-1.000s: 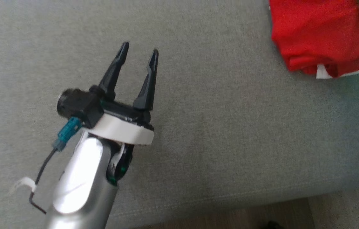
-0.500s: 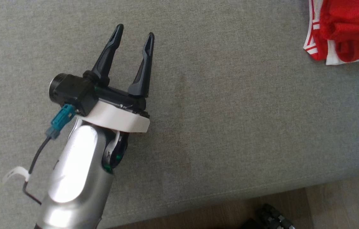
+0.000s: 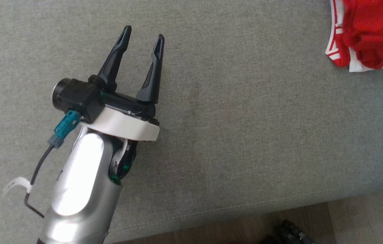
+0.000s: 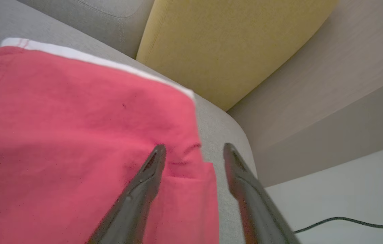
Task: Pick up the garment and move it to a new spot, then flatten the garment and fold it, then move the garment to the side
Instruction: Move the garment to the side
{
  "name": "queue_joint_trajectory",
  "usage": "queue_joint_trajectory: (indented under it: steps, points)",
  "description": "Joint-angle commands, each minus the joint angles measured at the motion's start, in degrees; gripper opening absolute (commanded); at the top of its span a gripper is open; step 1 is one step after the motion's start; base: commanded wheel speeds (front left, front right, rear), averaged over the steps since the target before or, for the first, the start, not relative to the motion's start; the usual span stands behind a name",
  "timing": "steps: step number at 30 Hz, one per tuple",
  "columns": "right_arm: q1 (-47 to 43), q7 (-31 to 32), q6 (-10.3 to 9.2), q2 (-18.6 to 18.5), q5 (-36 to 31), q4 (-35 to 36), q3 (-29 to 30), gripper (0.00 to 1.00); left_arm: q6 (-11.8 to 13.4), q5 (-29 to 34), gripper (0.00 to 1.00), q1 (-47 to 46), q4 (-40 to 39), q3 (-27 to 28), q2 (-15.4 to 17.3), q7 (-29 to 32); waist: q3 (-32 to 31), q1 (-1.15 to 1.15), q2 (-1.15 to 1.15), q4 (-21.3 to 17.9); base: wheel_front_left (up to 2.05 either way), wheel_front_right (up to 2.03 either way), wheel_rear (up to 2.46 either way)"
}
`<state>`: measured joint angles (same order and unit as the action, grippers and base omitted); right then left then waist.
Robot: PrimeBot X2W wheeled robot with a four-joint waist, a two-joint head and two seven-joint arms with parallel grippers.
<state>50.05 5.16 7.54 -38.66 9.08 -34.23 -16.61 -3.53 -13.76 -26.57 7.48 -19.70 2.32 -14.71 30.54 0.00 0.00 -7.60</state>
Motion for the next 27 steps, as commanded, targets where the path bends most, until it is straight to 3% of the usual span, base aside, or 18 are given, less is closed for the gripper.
queue_joint_trajectory:
  steps: [1,12,17,19,27]
  points:
    - [-1.58,0.2,-0.05,-1.26,0.34,1.96,0.79,1.0,-0.02,-0.31,1.0,-1.33,-1.75,1.45,0.55,-0.29,-0.56,0.0,0.0,0.23,0.0,0.0,0.0]
    - [-3.91,-1.74,-0.05,4.82,0.16,7.55,4.3,1.0,1.06,-2.25,1.0,1.47,-2.03,1.92,0.55,-0.29,-7.7,0.0,0.0,2.87,0.0,0.0,0.0]
    - [-7.8,-5.75,-0.05,11.19,1.07,12.0,7.26,1.0,1.74,-2.82,1.0,4.26,-2.42,3.55,0.55,-0.29,-12.25,0.0,0.0,4.88,0.0,0.0,0.0]
    - [-11.55,-8.52,-0.05,15.34,1.11,14.77,8.66,1.0,2.11,-3.21,1.0,6.19,-2.67,4.78,0.55,-0.29,-14.58,0.0,0.0,6.13,0.0,0.0,0.0]
    - [-23.91,-15.88,-0.05,26.59,-0.7,18.08,12.78,1.0,2.94,-3.4,1.0,12.82,-2.59,6.94,0.55,-0.29,-20.65,0.0,0.0,8.75,0.0,0.0,0.0]
